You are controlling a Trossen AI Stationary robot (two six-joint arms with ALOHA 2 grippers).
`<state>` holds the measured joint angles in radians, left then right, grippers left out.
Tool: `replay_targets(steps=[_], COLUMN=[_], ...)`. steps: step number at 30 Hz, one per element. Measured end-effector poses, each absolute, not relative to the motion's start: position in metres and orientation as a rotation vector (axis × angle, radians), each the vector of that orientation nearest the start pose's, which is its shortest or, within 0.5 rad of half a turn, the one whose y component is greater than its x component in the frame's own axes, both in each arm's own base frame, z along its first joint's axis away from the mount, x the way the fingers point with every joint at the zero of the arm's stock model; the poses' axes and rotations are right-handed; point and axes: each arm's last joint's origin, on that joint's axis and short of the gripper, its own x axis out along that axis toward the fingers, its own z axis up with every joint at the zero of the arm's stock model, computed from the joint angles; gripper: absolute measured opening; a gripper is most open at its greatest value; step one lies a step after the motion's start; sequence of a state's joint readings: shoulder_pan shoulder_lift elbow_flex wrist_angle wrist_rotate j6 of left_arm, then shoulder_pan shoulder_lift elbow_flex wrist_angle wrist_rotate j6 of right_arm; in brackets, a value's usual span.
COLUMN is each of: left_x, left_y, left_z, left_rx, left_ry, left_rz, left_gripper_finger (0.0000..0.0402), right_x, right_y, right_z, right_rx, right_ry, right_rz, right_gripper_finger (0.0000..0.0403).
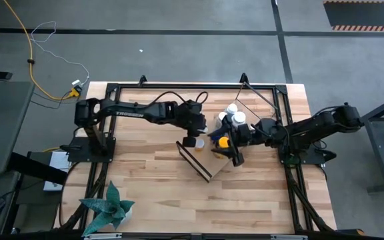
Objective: Pick and place medicine bottles onto shelf by color
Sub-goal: Put the yellow pill bottle on the shelf
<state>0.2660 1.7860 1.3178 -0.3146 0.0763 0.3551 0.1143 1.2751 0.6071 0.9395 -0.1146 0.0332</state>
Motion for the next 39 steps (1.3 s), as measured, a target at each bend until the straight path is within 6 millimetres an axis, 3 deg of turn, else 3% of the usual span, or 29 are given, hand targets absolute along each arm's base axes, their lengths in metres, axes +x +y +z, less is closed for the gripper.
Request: replay_targets(steps=[24,39], left_x=[0.387,0.39], left_y=[0.075,0.065], left_z=[0.214,0.213], left_rx=[0.37,0.417], left_ry=[0.854,0.85], left_rz=[-0.162,-0.196], left_gripper_finger=[0.0113,0.0113], right_x=[0.264,0.264], right_y=[0.033,0.033], right_z=[0.277,0.277], right_rx=[0.033,0.033], right_ry=[-0.267,-0.261], right_rz=[0.228,0.225], right_gripper_finger=[0.025,0.025])
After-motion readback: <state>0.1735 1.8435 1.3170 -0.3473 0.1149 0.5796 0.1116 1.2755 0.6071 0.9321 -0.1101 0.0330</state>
